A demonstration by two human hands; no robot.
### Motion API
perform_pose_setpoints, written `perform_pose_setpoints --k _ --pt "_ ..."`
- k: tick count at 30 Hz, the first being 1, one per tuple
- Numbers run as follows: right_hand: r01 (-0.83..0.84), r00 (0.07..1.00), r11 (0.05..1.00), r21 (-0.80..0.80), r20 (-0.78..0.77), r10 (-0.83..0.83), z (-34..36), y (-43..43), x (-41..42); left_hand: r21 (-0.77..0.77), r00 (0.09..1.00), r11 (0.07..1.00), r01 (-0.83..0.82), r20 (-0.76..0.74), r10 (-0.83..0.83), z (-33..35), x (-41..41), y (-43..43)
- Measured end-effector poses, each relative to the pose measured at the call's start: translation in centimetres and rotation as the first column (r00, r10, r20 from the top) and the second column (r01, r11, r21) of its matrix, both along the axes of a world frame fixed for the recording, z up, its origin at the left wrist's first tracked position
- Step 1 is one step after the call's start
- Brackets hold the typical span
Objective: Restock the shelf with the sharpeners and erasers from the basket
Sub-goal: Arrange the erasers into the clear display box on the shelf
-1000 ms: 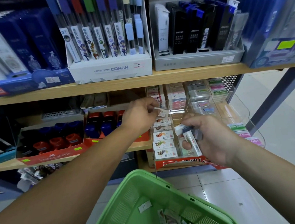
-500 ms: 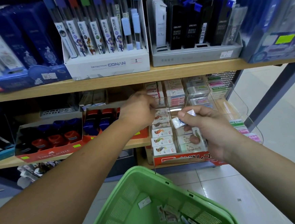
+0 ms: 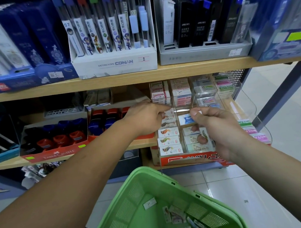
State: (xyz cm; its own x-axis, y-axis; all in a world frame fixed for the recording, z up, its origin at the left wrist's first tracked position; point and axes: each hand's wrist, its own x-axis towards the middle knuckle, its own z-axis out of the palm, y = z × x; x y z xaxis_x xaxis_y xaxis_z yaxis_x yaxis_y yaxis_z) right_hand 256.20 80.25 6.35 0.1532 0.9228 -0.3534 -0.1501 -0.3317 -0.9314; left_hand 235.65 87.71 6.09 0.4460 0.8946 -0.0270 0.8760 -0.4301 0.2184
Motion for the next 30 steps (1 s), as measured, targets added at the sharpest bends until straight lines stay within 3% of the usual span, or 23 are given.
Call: perform_pose_setpoints --k 3,5,6,8,10,13,19,27,30 --pt "-0.026 0.999 1.0 -0.004 -0.023 0.026 -0.2 0.2 0.0 0.106 0.999 0.994 -0.021 -0.022 0.023 0.2 0.0 -0.4" --pt "-0.055 0.998 0.999 0.003 -0.028 0.055 -0.2 0.3 0.0 0.231 0.997 0.971 -0.06 0.066 0.045 0.7 0.2 -1.0" --pt "-0.067 0.997 0.998 0.013 -0.032 0.067 -0.3 0.3 0.0 0.192 0.979 0.978 -0.082 0.198 0.043 1.1 0.5 -1.3" --pt "-0.081 0.996 0.996 0.033 -0.029 0.082 -0.3 0.3 0.0 -0.117 0.836 0.992 -0.043 0.54 0.1 2.0 1.5 -2.1" --pt "-0.081 0.996 0.996 0.04 -0.025 0.082 -0.3 0.4 -0.1 -0.292 0.759 0.953 0.079 0.637 0.132 2.4 2.3 -2.9" --pt "-0.097 0.993 0.995 0.033 -0.068 0.099 -0.1 0.4 0.2 -0.315 0.754 0.942 0.113 0.645 0.125 2.0 2.5 -3.1" --pt "-0.281 0.951 0.959 0.041 -0.124 0.284 1.0 -0.3 2.2 -0.323 0.747 0.945 0.056 0.642 0.175 1.5 3.6 -3.2" --pt "0.051 0.986 0.999 0.009 -0.16 -0.048 1.6 -1.8 8.5 -0.337 0.806 0.94 0.062 0.572 0.152 1.7 7.4 -4.3" --pt "0.15 0.983 0.988 -0.027 -0.105 -0.152 1.4 -2.6 10.4 -0.321 0.819 0.946 0.049 0.556 0.146 2.0 9.5 -4.0"
